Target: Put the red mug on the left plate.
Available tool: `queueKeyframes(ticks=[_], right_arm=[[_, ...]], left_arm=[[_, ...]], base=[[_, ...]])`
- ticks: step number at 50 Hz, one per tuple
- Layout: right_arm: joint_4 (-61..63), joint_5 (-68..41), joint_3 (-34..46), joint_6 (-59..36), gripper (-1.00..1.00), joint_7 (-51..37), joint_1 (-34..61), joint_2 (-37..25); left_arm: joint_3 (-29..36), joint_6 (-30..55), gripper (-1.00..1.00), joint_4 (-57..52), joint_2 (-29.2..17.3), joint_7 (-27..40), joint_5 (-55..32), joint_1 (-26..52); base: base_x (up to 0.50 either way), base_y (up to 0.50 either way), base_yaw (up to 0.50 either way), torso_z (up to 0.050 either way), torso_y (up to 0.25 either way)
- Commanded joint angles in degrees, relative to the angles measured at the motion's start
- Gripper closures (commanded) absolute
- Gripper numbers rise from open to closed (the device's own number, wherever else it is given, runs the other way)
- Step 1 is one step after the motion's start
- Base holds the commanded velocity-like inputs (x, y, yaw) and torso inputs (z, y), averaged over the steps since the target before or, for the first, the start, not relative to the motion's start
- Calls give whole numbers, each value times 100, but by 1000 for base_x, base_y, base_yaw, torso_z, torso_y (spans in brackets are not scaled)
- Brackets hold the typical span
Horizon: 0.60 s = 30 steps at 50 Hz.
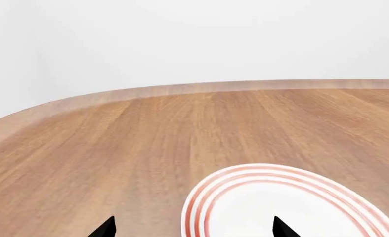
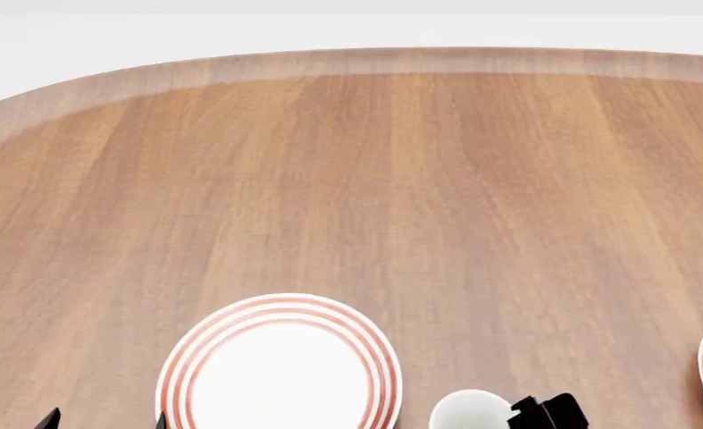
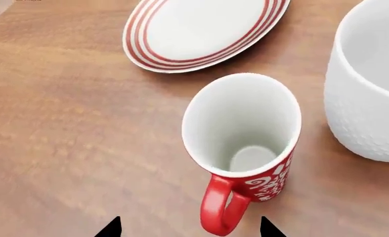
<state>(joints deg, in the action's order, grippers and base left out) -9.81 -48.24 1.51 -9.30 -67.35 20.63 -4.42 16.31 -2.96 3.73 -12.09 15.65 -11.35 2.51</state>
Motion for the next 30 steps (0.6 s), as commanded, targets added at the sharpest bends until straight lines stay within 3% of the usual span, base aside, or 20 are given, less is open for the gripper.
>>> queueKeyframes(ticks=[1,30], right_arm=[[-536,-19,-32,219,-100,40,306,30],[-1493,-206,-57,589,-100,151,618,11]], left_arm=[[28,0,-100,-8,-21,25,-22,1],[98,-41,-100,27,-66,78,-58,26]], base=[[0,0,0,0,0],[0,0,0,0,0]])
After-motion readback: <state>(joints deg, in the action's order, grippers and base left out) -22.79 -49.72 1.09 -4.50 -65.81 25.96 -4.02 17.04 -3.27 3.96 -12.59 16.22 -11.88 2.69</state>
